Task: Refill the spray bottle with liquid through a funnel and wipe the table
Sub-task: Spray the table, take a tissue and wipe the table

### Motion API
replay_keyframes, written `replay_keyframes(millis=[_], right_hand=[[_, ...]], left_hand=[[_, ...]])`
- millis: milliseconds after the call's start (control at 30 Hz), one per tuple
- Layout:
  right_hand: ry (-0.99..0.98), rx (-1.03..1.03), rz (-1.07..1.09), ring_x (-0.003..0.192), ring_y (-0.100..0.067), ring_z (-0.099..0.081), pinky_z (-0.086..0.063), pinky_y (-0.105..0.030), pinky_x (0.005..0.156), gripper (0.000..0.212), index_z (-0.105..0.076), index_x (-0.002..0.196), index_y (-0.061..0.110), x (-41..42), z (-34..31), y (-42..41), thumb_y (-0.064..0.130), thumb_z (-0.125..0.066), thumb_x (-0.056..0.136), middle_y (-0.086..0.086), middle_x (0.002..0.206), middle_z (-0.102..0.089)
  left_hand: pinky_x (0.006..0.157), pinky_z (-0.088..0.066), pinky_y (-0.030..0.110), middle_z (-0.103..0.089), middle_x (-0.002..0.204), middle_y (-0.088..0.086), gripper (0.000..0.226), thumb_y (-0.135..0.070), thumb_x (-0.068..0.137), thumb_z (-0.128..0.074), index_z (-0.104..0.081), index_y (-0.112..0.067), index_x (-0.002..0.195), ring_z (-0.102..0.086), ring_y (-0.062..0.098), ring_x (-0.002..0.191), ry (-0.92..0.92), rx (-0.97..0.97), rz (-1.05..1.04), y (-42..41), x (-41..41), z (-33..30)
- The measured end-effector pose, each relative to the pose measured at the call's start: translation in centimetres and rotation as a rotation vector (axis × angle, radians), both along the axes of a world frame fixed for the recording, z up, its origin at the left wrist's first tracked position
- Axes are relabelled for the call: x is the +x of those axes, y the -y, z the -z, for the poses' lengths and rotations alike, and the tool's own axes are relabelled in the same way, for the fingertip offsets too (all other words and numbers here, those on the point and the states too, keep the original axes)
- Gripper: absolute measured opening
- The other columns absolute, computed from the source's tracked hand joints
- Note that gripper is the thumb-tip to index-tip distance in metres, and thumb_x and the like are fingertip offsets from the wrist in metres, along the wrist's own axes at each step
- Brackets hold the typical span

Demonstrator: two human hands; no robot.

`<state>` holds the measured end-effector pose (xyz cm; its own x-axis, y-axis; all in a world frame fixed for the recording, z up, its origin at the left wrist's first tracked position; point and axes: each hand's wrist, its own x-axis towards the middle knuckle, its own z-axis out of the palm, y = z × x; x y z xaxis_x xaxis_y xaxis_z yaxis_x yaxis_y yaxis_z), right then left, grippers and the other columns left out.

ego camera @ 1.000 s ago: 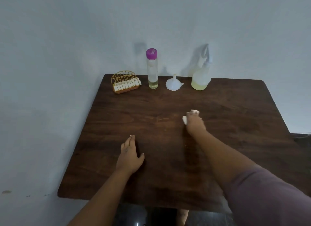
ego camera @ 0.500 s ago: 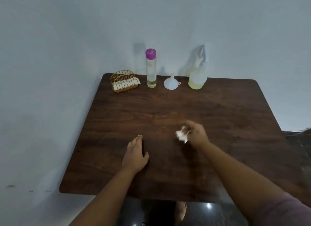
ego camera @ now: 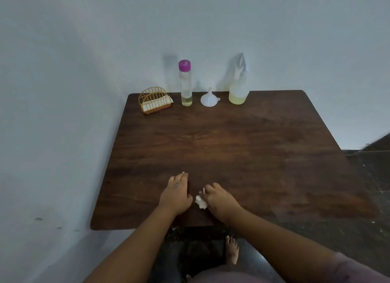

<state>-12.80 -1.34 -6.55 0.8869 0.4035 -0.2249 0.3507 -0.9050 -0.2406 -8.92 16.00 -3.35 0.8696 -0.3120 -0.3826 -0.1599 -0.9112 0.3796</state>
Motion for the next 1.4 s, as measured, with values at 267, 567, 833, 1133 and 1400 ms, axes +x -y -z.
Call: replay_keyframes(millis=[267, 567, 833, 1133, 1400], right_hand=[[0.029, 0.194, 0.985, 0.107, -0.037, -0.055, -0.046, -0.039, 0.086, 0.037, -0.05, 0.127, 0.011, 4.6, -0.8, 8.5, 0.013, -0.048, 0.09, -0.019, 0.12, -0.056], [-0.008, -0.004, 0.004, 0.112, -0.031, -0.044, -0.048, -0.046, 0.092, 0.036, -0.05, 0.132, 0.008, -4.1, 0.2, -4.2, 0.013, -0.044, 0.096, -0.012, 0.135, -0.043], [-0.232, 0.474, 0.577, 0.086, -0.011, -0.064, -0.049, -0.02, 0.076, 0.04, -0.075, 0.092, 0.015, -7.4, -2.4, 6.5, 0.04, -0.052, 0.072, 0.003, 0.089, -0.071], [-0.176, 1.05, 1.283, 0.075, -0.019, -0.062, -0.048, -0.025, 0.056, 0.03, -0.061, 0.1, 0.021, -4.7, -4.6, 21.3, 0.001, -0.058, 0.078, -0.005, 0.094, -0.066], [-0.131, 1.264, 1.343, 0.06, -0.016, -0.056, -0.048, -0.024, 0.052, 0.013, -0.064, 0.082, 0.009, -1.4, -3.5, 35.6, 0.0, -0.057, 0.086, -0.007, 0.069, -0.06]], left_hand=[[0.112, -0.033, 0.037, -0.022, 0.159, -0.002, 0.071, -0.027, 0.092, -0.053, -0.019, -0.018, 0.154, -0.019, 0.024, 0.144, -0.03, -0.028, 0.016, -2.0, -2.6, 0.8], [0.115, -0.027, 0.036, -0.027, 0.156, 0.007, 0.072, -0.017, 0.093, -0.053, -0.017, -0.011, 0.154, -0.02, 0.028, 0.145, -0.058, -0.101, -0.076, -1.5, -3.8, 2.0], [0.111, -0.037, 0.036, -0.043, 0.147, 0.001, 0.058, -0.014, 0.093, -0.055, -0.034, -0.019, 0.147, -0.038, 0.022, 0.136, -0.089, -0.249, -0.129, 5.1, -2.8, 0.4], [0.1, -0.046, 0.031, -0.055, 0.133, 0.004, 0.052, -0.012, 0.092, -0.061, -0.044, -0.016, 0.14, -0.055, 0.018, 0.117, -0.263, -0.524, -0.043, 22.4, -0.2, -2.2], [0.08, -0.042, 0.036, -0.063, 0.105, 0.006, 0.018, -0.031, 0.099, -0.047, -0.054, -0.015, 0.103, -0.057, 0.026, 0.102, 0.036, -0.361, 0.42, 41.6, 3.9, -1.5]])
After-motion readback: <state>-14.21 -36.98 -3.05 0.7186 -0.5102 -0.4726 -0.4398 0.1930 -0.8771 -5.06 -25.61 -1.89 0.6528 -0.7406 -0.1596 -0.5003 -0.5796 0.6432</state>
